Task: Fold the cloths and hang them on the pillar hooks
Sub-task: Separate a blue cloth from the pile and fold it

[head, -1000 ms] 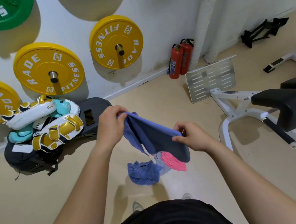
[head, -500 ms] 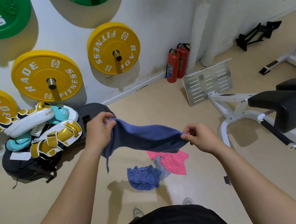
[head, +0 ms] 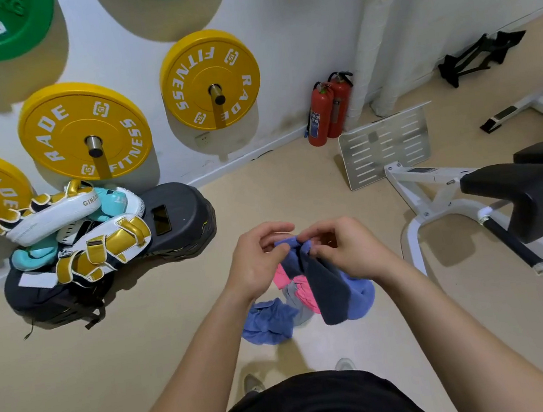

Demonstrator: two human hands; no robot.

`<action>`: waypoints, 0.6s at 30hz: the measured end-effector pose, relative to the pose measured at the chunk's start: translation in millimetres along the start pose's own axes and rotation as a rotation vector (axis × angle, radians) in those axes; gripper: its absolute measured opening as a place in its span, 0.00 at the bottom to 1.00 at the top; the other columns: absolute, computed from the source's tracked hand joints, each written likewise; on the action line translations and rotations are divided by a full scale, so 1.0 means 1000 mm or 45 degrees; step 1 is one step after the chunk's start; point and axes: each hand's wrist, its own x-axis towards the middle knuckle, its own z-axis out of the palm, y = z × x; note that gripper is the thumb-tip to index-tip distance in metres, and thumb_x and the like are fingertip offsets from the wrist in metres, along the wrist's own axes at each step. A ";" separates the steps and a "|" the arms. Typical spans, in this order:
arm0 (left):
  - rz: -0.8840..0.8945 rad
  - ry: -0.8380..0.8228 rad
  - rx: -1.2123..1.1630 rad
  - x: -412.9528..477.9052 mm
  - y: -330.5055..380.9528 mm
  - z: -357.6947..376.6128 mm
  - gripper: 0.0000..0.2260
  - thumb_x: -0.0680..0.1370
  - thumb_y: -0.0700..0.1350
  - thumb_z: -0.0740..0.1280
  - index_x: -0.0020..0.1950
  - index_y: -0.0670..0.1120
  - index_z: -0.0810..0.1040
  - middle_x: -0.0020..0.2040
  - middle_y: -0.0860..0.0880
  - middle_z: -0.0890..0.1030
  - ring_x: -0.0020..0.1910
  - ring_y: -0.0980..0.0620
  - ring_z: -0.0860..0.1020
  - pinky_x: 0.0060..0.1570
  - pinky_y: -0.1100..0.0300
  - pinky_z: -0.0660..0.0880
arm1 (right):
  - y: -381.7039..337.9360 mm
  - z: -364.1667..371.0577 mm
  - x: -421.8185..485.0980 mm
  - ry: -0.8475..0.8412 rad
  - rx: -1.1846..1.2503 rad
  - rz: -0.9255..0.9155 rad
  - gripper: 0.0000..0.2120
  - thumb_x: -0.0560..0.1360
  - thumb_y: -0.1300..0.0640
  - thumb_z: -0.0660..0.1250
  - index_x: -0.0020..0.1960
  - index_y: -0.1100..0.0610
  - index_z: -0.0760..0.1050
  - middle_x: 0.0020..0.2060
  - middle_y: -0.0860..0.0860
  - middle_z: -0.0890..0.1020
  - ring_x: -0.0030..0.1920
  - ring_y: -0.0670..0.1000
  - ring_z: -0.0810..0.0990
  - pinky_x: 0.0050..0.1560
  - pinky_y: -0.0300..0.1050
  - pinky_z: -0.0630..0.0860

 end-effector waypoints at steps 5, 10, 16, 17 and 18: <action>-0.044 0.092 -0.146 -0.006 0.004 0.004 0.12 0.75 0.31 0.71 0.55 0.43 0.80 0.44 0.47 0.87 0.45 0.51 0.85 0.52 0.59 0.80 | 0.001 -0.003 -0.001 0.080 -0.024 -0.069 0.12 0.74 0.64 0.69 0.43 0.47 0.83 0.38 0.43 0.85 0.41 0.42 0.83 0.47 0.39 0.78; -0.025 0.250 -0.156 -0.004 0.004 0.007 0.11 0.70 0.32 0.76 0.45 0.44 0.78 0.39 0.50 0.83 0.39 0.57 0.82 0.44 0.63 0.79 | 0.001 0.006 0.002 0.128 -0.088 -0.171 0.08 0.75 0.60 0.71 0.44 0.48 0.81 0.46 0.45 0.78 0.48 0.42 0.78 0.45 0.31 0.71; 0.001 0.328 -0.166 -0.006 0.003 0.003 0.09 0.71 0.34 0.77 0.44 0.45 0.80 0.36 0.54 0.84 0.38 0.58 0.82 0.42 0.66 0.78 | -0.004 0.016 0.012 0.124 -0.041 -0.131 0.04 0.75 0.59 0.71 0.45 0.51 0.83 0.38 0.45 0.85 0.41 0.45 0.82 0.43 0.44 0.78; 0.016 0.321 -0.172 -0.007 0.003 0.002 0.09 0.71 0.34 0.76 0.44 0.45 0.81 0.36 0.55 0.84 0.39 0.58 0.83 0.43 0.66 0.78 | -0.005 0.017 0.013 0.137 -0.014 -0.118 0.04 0.75 0.60 0.72 0.45 0.52 0.83 0.37 0.45 0.85 0.40 0.45 0.83 0.43 0.44 0.79; 0.030 0.309 -0.182 -0.008 0.003 0.000 0.08 0.72 0.33 0.75 0.45 0.44 0.82 0.38 0.54 0.85 0.41 0.57 0.84 0.45 0.66 0.78 | -0.007 0.017 0.014 0.148 0.019 -0.104 0.04 0.74 0.60 0.72 0.44 0.52 0.83 0.36 0.46 0.85 0.39 0.45 0.83 0.42 0.45 0.79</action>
